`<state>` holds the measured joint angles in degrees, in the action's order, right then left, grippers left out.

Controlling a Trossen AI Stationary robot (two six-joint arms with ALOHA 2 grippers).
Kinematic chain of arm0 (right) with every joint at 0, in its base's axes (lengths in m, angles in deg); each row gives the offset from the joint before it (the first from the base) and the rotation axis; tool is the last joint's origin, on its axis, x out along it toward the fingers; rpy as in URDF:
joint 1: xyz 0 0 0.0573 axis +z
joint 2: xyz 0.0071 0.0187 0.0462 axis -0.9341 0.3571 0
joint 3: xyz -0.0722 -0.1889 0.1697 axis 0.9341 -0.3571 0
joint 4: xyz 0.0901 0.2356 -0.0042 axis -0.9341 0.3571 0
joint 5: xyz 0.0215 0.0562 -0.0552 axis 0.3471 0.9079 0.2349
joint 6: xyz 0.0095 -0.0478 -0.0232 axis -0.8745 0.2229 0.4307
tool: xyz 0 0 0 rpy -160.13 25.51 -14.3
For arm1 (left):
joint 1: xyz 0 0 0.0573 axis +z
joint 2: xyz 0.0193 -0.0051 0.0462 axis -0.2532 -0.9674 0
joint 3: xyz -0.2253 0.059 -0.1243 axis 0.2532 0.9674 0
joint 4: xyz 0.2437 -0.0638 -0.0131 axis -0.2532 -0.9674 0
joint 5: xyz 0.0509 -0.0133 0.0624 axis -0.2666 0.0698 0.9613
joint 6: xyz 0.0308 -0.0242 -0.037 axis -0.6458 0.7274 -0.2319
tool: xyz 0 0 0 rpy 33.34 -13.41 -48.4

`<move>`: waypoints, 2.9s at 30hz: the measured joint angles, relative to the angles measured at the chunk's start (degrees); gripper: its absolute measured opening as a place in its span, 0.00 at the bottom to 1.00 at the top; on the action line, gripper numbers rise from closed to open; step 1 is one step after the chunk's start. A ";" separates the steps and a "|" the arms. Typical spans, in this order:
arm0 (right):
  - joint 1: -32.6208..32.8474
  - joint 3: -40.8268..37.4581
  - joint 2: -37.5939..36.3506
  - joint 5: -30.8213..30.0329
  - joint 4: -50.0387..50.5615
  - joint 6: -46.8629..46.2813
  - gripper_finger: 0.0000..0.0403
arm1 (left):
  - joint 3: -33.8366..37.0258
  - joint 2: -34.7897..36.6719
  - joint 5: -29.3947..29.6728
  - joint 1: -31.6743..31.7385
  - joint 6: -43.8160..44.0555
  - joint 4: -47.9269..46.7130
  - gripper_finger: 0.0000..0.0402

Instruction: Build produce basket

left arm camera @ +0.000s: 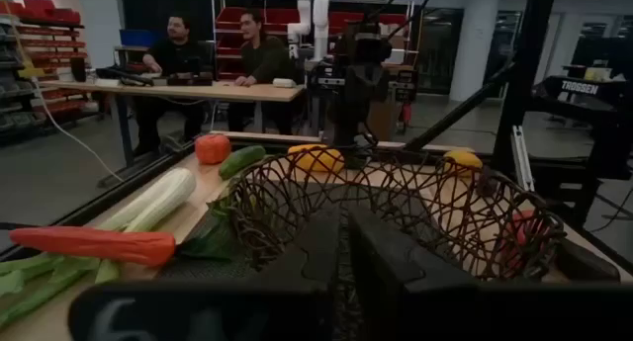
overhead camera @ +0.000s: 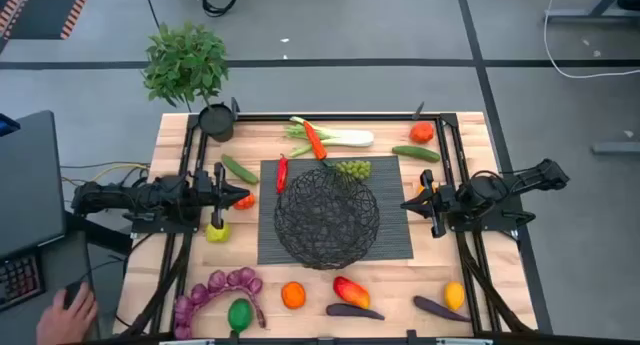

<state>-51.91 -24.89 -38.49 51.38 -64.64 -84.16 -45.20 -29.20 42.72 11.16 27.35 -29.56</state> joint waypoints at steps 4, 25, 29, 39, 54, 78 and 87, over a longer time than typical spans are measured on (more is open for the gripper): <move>0.00 0.01 0.00 0.00 0.02 0.00 0.06 | 0.00 0.00 0.00 0.00 0.00 0.00 0.08; 0.00 0.00 0.00 0.00 0.00 0.00 0.06 | 0.02 -0.01 0.00 0.01 0.00 0.00 0.08; 0.00 0.00 0.00 0.00 0.00 0.00 0.06 | 0.01 0.01 0.00 0.02 0.00 0.00 0.09; 0.00 0.02 -0.02 0.00 0.00 0.00 0.06 | 0.01 -0.01 0.00 0.01 0.00 0.00 0.08; 0.00 0.02 -0.01 0.00 0.02 0.00 0.06 | 0.02 -0.01 0.05 0.36 -1.29 0.39 0.09; 0.00 0.02 0.00 0.00 0.00 0.00 0.06 | -33.10 -28.48 3.54 8.20 6.41 -16.95 0.07; 0.00 0.00 0.00 0.00 -0.02 0.00 0.06 | -58.98 -51.39 3.49 11.87 19.06 -29.35 0.09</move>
<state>-51.91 -24.90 -38.50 51.38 -64.66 -84.16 -104.19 -80.58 46.21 23.03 46.41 -58.90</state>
